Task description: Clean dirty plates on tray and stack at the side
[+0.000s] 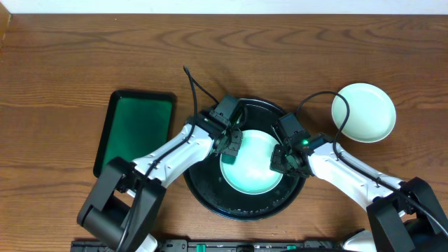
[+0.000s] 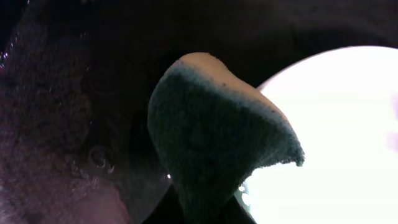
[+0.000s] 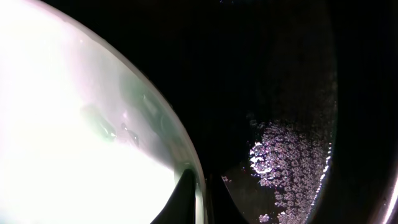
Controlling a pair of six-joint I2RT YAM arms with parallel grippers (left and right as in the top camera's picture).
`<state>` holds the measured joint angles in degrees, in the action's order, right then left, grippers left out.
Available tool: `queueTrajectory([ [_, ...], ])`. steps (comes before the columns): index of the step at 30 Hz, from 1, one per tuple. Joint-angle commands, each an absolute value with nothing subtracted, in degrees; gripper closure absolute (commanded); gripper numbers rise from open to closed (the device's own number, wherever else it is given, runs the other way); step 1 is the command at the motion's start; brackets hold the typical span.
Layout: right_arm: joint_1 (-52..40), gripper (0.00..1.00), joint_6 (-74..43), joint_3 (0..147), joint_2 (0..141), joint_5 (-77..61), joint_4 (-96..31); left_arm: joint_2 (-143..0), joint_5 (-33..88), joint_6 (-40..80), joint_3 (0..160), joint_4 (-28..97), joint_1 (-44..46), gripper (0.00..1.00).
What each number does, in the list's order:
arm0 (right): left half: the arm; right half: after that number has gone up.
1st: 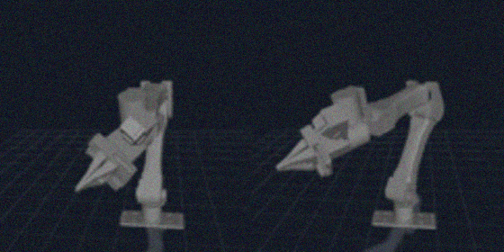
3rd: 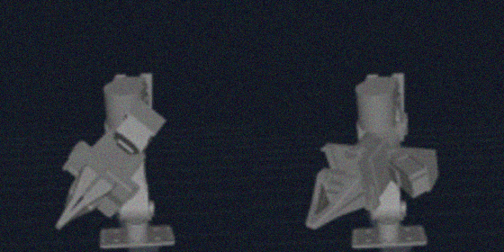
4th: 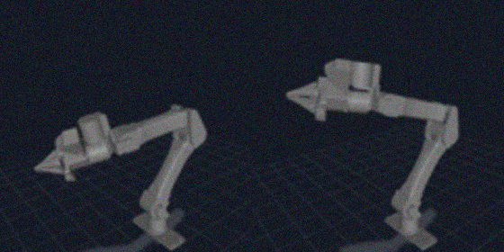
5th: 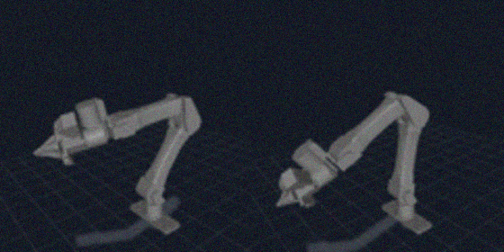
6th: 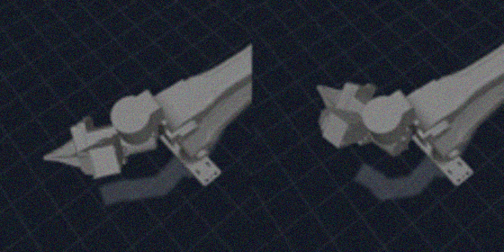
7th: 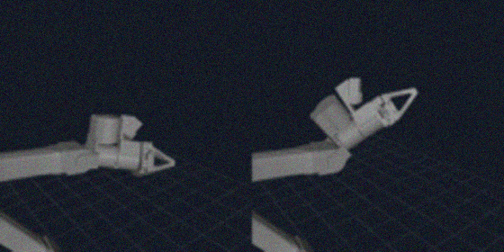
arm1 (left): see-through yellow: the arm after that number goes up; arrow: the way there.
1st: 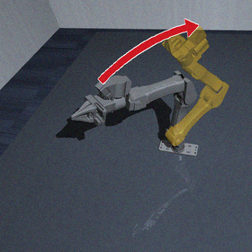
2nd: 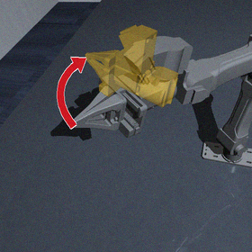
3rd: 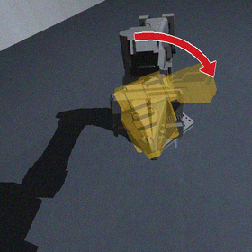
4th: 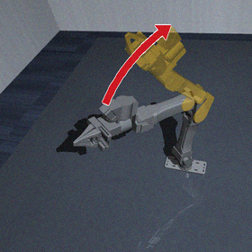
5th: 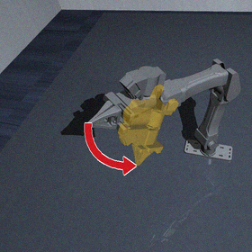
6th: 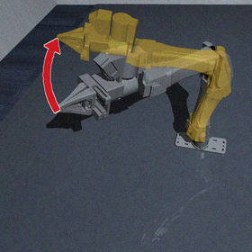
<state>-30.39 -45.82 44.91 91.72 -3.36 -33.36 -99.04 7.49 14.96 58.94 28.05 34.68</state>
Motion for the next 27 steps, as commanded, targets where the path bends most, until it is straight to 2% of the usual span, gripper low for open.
queueTrajectory([
  [1,-31.05,0.99,-45.5,43.07,96.97,-4.95,-28.84,-95.94,17.17,16.16,62.19,31.31,35.48,0.93],
  [14,-31.05,0.99,-44.71,43.09,96.97,-4.56,-27.97,-90.54,13.67,15.33,62.92,40.64,29.78,0.93],
  [18,-31.05,0.99,-42.57,43.35,96.97,-4.6,-27.11,-90.54,5.06,15.33,63.29,41.6,27.66,0.93],
  [27,-32.6,0.99,-28.51,49.93,94.61,-4.99,-30.35,-90.54,4.01,19.4,63.46,50.98,10.48,0.93],
])
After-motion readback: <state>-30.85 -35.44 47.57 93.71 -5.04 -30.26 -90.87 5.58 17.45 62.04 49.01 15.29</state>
